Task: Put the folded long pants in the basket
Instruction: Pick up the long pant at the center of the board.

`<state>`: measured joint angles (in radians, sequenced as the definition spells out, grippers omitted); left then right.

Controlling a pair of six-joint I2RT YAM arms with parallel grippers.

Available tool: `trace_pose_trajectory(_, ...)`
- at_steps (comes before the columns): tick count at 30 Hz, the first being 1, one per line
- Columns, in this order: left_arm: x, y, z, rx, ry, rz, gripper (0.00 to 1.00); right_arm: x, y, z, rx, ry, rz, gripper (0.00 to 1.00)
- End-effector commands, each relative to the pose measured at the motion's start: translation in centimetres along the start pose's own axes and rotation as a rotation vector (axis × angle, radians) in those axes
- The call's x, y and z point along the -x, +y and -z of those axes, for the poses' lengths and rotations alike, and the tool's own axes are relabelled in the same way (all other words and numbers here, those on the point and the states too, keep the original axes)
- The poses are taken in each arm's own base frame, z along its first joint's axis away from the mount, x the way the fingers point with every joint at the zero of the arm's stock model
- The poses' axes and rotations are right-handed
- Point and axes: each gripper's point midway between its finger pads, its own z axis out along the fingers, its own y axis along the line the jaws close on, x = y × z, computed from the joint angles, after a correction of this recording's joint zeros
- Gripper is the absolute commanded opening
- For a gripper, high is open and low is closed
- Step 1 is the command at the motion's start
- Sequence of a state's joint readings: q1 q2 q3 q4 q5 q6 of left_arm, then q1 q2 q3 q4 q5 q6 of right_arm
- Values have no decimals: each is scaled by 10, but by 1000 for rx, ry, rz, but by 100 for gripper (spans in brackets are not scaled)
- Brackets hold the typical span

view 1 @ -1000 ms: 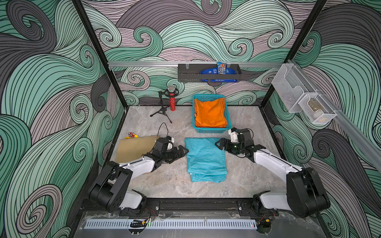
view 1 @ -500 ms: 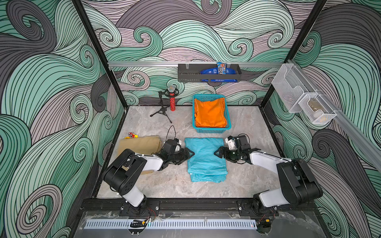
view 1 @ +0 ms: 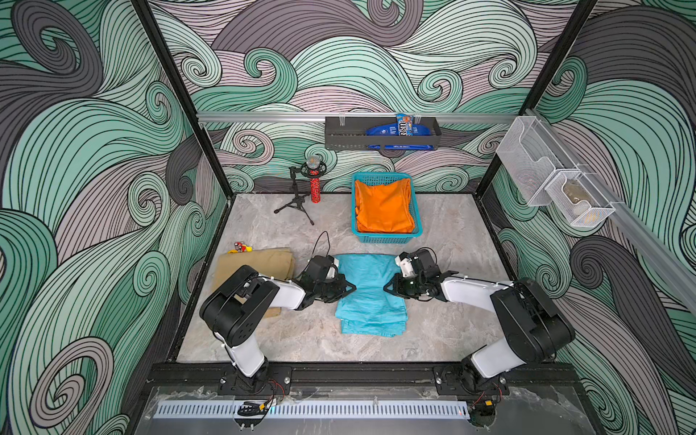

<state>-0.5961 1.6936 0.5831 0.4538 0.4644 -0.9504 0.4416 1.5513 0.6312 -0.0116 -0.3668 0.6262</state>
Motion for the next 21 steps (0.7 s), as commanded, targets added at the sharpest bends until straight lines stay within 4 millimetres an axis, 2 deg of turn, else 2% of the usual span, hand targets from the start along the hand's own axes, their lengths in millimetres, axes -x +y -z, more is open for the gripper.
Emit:
trace_pose_trajectory(1, 3, -24, 7, -41, -5, -54, 0, 0, 23, 3, 69, 6, 27, 0)
trace_pose_trajectory(4, 14, -49, 19, -70, -32, -100, 0, 14, 46, 18, 124, -42, 47, 0)
trace_pose_trajectory(7, 31, -81, 32, -70, -69, -170, 0, 35, 75, 42, 175, -109, 85, 0)
trace_pose_trajectory(13, 74, -159, 72, -108, -199, -292, 0, 74, 129, 92, 217, -205, 203, 0)
trace_pose_trajectory(17, 102, -198, 87, -162, -305, -346, 0, 104, 147, 120, 213, -264, 260, 0)
trace_pose_trajectory(19, 118, -211, 88, -168, -342, -364, 0, 124, 147, 130, 212, -292, 268, 0)
trace_pose_trajectory(21, 135, -220, 79, -161, -351, -384, 0, 150, 141, 139, 188, -328, 274, 0)
